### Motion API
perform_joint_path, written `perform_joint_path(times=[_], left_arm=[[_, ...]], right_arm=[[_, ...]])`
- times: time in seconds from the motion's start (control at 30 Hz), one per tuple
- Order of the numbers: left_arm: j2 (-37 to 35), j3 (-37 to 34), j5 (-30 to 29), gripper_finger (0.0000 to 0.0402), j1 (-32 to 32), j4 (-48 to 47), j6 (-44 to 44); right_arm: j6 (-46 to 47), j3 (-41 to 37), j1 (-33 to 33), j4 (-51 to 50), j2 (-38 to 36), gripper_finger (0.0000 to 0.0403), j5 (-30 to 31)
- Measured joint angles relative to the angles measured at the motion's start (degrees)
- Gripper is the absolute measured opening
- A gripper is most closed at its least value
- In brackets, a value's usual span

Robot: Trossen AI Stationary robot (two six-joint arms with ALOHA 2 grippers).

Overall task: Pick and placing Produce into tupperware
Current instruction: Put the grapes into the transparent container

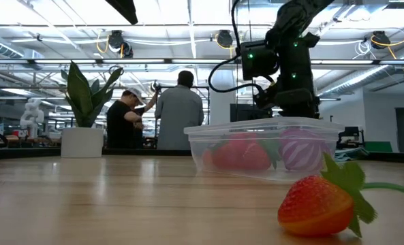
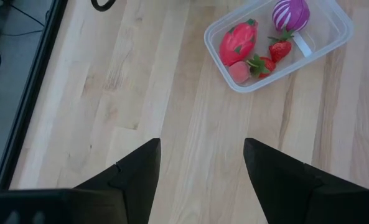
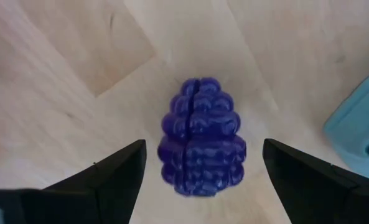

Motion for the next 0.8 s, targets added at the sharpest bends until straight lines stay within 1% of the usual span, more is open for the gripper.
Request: perform_joint_path(times=[0.1, 0.2, 0.33, 0.67, 0.8], left_arm=[[0.0, 0.0, 0.0, 0.0237, 0.0, 0.0, 0.0], [0.0, 0.0, 0.0, 0.0237, 0.0, 0.0, 0.0], [0.0, 0.0, 0.0, 0.0237, 0.0, 0.0, 0.0], [0.0, 0.0, 0.0, 0.0237, 0.0, 0.1, -0.1], [0.0, 0.0, 0.0, 0.0237, 0.0, 0.1, -0.2]], right_arm=[[-0.1, -1.0, -0.6, 1.7, 0.0, 0.0314, -0.6], [-0.4, -2.1, -1.1, 3.5, 0.0, 0.0314, -3.0], [-0.6, -3.2, -1.1, 5.1, 0.0, 0.0314, -3.1], [-1.5, -3.4, -1.1, 5.2, 0.0, 0.0312, -3.1], [-1.4, -3.4, -1.1, 5.2, 0.0, 0.0301, -3.2]])
